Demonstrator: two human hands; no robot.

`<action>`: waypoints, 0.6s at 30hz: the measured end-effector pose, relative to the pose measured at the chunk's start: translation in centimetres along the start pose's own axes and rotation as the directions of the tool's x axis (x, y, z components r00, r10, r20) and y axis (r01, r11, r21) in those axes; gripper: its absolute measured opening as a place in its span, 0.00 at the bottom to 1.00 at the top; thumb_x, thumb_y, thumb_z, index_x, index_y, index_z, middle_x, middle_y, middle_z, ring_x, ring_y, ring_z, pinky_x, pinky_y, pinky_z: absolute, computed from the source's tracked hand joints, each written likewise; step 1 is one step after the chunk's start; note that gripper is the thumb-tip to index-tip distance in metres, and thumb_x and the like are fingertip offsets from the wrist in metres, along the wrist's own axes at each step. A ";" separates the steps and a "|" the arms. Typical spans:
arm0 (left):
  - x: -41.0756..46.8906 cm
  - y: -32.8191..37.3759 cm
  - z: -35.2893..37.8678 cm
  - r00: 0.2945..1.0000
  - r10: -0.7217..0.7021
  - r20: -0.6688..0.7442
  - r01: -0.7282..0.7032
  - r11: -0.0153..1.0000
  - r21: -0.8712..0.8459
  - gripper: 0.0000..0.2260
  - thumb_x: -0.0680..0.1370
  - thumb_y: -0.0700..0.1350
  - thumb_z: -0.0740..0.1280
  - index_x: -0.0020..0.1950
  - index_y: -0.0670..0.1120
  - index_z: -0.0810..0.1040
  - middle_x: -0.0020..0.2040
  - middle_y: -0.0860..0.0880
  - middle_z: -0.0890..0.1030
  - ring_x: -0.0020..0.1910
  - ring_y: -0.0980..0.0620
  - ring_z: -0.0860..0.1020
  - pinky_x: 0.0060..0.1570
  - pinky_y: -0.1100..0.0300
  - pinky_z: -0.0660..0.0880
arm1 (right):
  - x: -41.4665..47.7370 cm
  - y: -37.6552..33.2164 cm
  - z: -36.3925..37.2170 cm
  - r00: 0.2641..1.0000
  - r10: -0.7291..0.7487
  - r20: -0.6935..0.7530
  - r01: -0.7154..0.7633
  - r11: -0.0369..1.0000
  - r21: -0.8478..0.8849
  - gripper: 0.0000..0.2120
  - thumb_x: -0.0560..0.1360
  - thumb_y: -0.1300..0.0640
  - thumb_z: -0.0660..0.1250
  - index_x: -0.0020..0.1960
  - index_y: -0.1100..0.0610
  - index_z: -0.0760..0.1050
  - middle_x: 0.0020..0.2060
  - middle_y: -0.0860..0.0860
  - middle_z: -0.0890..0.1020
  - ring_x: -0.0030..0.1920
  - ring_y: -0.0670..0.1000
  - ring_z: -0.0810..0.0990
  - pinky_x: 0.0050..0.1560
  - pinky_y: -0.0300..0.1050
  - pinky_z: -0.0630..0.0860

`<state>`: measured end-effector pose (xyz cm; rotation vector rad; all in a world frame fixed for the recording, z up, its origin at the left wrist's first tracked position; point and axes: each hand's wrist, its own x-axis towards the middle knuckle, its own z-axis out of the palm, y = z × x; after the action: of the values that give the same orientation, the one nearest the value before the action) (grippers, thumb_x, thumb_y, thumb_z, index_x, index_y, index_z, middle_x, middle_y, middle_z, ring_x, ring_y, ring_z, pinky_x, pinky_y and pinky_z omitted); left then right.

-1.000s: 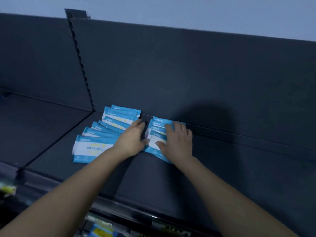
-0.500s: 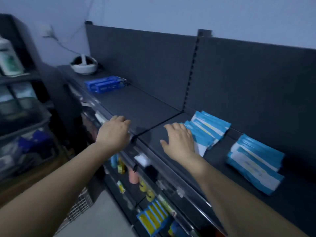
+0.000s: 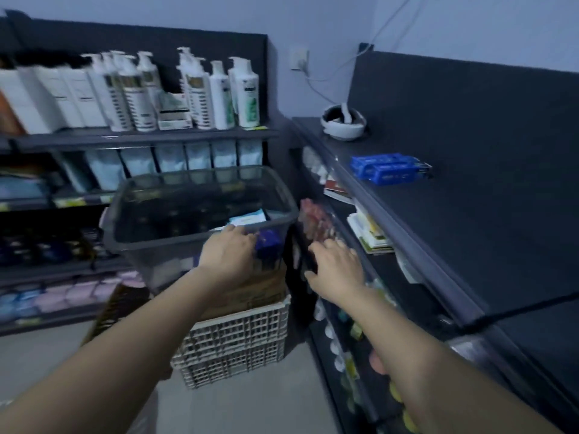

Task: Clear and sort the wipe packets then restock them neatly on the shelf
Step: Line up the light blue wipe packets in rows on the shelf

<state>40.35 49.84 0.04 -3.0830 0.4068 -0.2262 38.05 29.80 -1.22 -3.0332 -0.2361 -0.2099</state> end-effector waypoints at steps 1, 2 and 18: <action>0.2 -1.5 0.2 1.000 -0.012 0.015 0.012 1.000 0.008 0.15 0.77 0.50 0.63 0.62 0.47 0.75 0.60 0.47 0.75 0.60 0.46 0.71 0.54 0.53 0.73 | 1.3 -1.3 0.5 1.000 -0.017 0.012 0.017 1.000 0.007 0.20 0.75 0.47 0.66 0.64 0.53 0.69 0.60 0.53 0.74 0.64 0.57 0.69 0.60 0.51 0.66; 0.5 -2.9 0.3 0.999 -0.024 0.025 0.024 1.000 0.020 0.17 0.77 0.49 0.63 0.64 0.46 0.74 0.61 0.46 0.75 0.60 0.46 0.71 0.54 0.54 0.72 | 2.6 -2.6 0.9 0.999 -0.035 0.021 0.034 0.999 0.011 0.20 0.75 0.47 0.66 0.64 0.53 0.69 0.59 0.53 0.74 0.63 0.57 0.69 0.60 0.51 0.66; 12.0 -18.8 6.6 0.964 -0.234 0.125 0.233 0.972 0.024 0.10 0.77 0.43 0.61 0.56 0.48 0.77 0.55 0.49 0.76 0.57 0.48 0.72 0.44 0.56 0.70 | 24.1 -11.9 7.6 0.969 -0.230 0.092 0.231 0.973 -0.003 0.21 0.75 0.49 0.66 0.67 0.51 0.69 0.60 0.52 0.75 0.62 0.55 0.71 0.61 0.49 0.67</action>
<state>57.64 64.93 -4.03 -3.1089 0.0364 -0.0345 60.72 45.82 -4.25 -3.0270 -0.5988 -0.0889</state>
